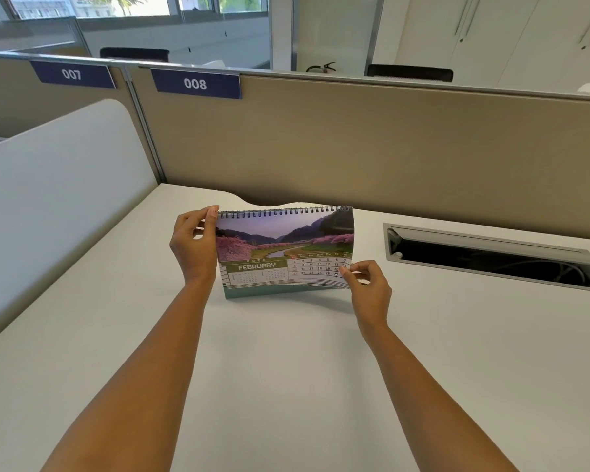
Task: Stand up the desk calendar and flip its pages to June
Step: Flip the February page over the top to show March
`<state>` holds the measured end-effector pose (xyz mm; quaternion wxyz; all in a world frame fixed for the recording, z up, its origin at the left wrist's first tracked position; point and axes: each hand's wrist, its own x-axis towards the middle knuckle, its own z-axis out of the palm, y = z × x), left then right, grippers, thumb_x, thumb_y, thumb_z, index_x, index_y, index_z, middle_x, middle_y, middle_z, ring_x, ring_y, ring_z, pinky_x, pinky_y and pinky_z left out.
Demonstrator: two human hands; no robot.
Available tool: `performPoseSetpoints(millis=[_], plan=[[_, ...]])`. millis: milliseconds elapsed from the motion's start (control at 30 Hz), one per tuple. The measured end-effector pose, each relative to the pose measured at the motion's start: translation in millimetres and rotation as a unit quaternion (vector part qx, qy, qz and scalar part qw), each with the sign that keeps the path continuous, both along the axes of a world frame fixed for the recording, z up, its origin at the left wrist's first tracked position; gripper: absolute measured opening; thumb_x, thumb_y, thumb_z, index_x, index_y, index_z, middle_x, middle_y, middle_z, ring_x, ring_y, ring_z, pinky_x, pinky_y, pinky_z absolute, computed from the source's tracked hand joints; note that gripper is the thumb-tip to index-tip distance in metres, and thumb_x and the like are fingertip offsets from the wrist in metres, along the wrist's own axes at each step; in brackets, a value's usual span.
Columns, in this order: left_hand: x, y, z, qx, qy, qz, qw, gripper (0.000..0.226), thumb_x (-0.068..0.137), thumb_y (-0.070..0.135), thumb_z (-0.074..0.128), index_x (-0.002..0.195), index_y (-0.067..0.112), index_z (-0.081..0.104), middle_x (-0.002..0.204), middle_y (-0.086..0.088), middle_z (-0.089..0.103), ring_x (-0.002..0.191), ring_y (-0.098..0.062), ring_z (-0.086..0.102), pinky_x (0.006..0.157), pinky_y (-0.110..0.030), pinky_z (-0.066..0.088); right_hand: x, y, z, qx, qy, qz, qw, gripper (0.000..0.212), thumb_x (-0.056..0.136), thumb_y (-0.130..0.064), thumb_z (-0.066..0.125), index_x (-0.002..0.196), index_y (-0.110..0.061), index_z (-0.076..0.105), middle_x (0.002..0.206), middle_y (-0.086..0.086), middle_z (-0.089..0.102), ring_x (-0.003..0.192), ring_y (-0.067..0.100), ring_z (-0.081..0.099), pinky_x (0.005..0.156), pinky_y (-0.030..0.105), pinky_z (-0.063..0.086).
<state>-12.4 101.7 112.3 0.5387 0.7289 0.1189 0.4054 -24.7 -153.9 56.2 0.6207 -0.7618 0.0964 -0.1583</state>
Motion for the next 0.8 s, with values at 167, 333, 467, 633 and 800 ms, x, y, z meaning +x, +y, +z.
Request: performPoseSetpoints(millis=[167,333,467,633,800], plan=[[-1,3,-2,-0.002,0.013,-0.016,1.000,0.029,0.090,0.031,0.055,0.111,0.015,0.065,0.112,-0.011,0.060,0.092,-0.009,0.054,0.063,0.000,0.045,-10,-13,22,0.034,0.010,0.056,0.998,0.011,0.088,-0.024,0.059,0.088,-0.014,0.054,0.091,-0.001,0.063,0.092,0.020,0.060,0.063,0.013,0.048],[-5,1,1,-0.056,0.035,-0.034,0.997,0.031,0.093,0.044,0.044,0.108,0.027,0.065,0.112,0.006,0.056,0.098,-0.015,0.058,0.059,-0.009,0.049,-19,-21,60,0.167,0.092,0.251,0.949,0.044,0.095,-0.046,0.034,0.112,-0.012,0.058,0.104,0.008,0.072,0.099,0.024,0.067,0.079,0.028,0.054],[-5,1,5,-0.080,0.040,-0.033,0.995,0.040,0.096,0.043,0.035,0.109,0.021,0.066,0.115,0.001,0.058,0.096,-0.016,0.057,0.055,-0.002,0.045,-19,-21,94,0.336,0.054,0.346,0.874,0.066,0.094,-0.056,0.012,0.104,-0.016,0.064,0.108,0.012,0.071,0.108,0.024,0.063,0.091,0.033,0.047],[-6,3,5,-0.105,0.034,-0.049,0.993,0.044,0.096,0.038,0.032,0.106,0.016,0.068,0.115,-0.008,0.064,0.096,-0.018,0.057,0.068,-0.013,0.048,-8,2,124,0.217,-0.036,0.338,0.915,0.049,0.099,-0.041,0.017,0.110,-0.024,0.062,0.122,0.004,0.065,0.113,0.017,0.059,0.095,0.032,0.044],[-8,3,8,-0.138,0.023,-0.070,0.988,0.036,0.095,0.034,0.038,0.100,0.016,0.068,0.107,-0.005,0.066,0.091,-0.019,0.060,0.069,-0.024,0.050,-4,19,122,0.063,-0.096,0.324,0.939,0.036,0.089,-0.014,0.057,0.121,-0.027,0.050,0.132,-0.004,0.054,0.120,0.011,0.051,0.089,0.032,0.053]])
